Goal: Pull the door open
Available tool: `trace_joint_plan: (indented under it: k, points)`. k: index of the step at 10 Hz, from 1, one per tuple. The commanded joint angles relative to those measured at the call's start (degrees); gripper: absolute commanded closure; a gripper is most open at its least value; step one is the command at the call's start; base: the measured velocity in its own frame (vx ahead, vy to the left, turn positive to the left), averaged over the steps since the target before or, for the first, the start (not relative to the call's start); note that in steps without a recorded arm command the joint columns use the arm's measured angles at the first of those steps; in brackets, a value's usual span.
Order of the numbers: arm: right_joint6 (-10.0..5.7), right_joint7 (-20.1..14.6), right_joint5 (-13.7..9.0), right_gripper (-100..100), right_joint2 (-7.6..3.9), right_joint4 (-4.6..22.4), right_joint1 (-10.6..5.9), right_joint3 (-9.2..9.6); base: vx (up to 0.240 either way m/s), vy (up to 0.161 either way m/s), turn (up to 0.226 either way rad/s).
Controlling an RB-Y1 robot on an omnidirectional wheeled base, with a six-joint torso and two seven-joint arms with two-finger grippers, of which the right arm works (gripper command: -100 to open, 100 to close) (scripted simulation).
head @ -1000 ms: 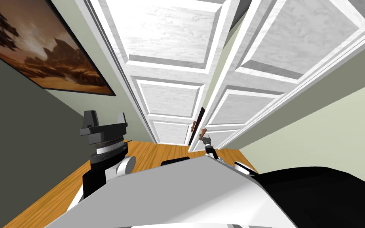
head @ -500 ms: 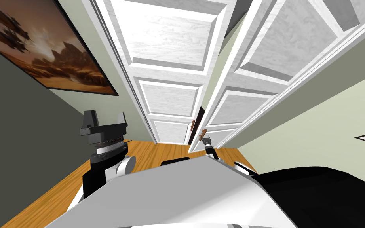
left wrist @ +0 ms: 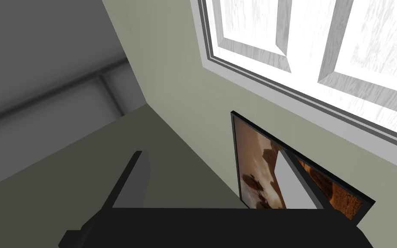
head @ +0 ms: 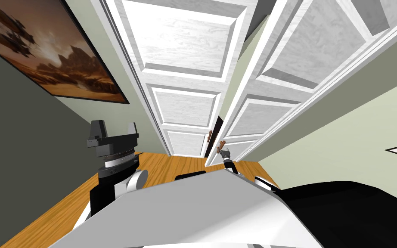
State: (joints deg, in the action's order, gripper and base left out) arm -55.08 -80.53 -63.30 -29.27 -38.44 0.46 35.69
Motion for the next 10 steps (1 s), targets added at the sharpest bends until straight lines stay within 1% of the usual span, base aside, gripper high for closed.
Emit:
trace_joint_plan:
  k: [1,3,4,5,7,9,10]
  points:
    - [0.75,1.0,-1.1,100,-1.83,0.4,0.94,-1.54,-0.007,0.004,-0.031]
    - [0.75,1.0,-1.1,100,-1.83,0.4,0.94,-1.54,0.007,0.004,0.026]
    - [-0.17,-0.6,0.8,100,-0.43,-0.5,-0.77,1.88,-0.096,0.026,0.057]
    - [-0.44,-1.0,1.4,100,-0.68,-1.0,-1.19,3.19,-0.17,-0.024,0.024]
    - [-1.13,-2.1,2.8,100,-1.32,-2.5,-2.24,6.54,-0.214,-0.056,-0.006]
    - [-1.53,-2.7,3.6,100,-1.68,-3.3,-2.84,8.46,-0.155,-0.077,-0.033]
    - [-1.94,-3.3,4.5,100,-2.06,-4.1,-3.46,10.45,-0.138,-0.103,-0.025]
